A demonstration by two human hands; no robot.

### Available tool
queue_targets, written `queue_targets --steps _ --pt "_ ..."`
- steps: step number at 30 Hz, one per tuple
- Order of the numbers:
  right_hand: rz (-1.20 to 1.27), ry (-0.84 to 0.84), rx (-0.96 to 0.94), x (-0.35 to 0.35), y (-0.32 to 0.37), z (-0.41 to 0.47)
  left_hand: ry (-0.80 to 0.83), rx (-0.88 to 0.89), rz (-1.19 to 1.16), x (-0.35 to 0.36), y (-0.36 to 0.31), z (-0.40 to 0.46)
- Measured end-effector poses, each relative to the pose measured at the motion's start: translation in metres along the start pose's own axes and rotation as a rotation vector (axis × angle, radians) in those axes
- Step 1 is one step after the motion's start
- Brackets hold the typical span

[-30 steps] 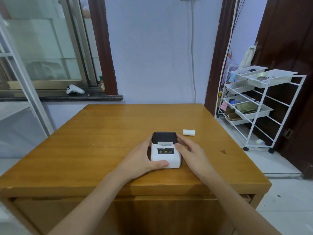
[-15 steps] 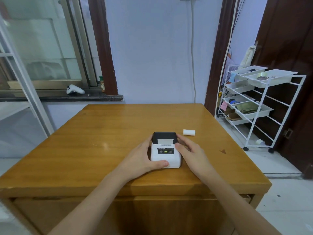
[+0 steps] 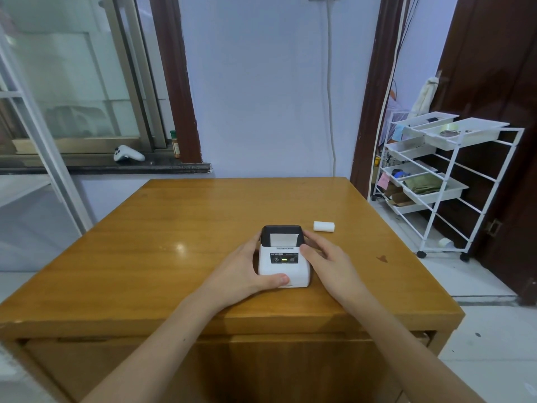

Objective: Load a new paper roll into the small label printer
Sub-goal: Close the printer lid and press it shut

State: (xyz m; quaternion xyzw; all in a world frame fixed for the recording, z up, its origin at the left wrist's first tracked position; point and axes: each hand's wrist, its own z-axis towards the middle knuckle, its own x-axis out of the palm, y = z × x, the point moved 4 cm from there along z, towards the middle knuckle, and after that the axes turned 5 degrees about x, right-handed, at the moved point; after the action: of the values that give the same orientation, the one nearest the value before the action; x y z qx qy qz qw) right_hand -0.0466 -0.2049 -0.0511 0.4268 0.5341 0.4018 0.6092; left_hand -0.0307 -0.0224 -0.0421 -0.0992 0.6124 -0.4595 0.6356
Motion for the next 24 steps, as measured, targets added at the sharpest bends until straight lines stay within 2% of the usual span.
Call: queue_targets --steps 24 --pt "0.003 -0.004 0.014 0.0003 0.0011 -0.0009 0.000 -0.013 -0.013 0.0002 0.0015 -0.0009"
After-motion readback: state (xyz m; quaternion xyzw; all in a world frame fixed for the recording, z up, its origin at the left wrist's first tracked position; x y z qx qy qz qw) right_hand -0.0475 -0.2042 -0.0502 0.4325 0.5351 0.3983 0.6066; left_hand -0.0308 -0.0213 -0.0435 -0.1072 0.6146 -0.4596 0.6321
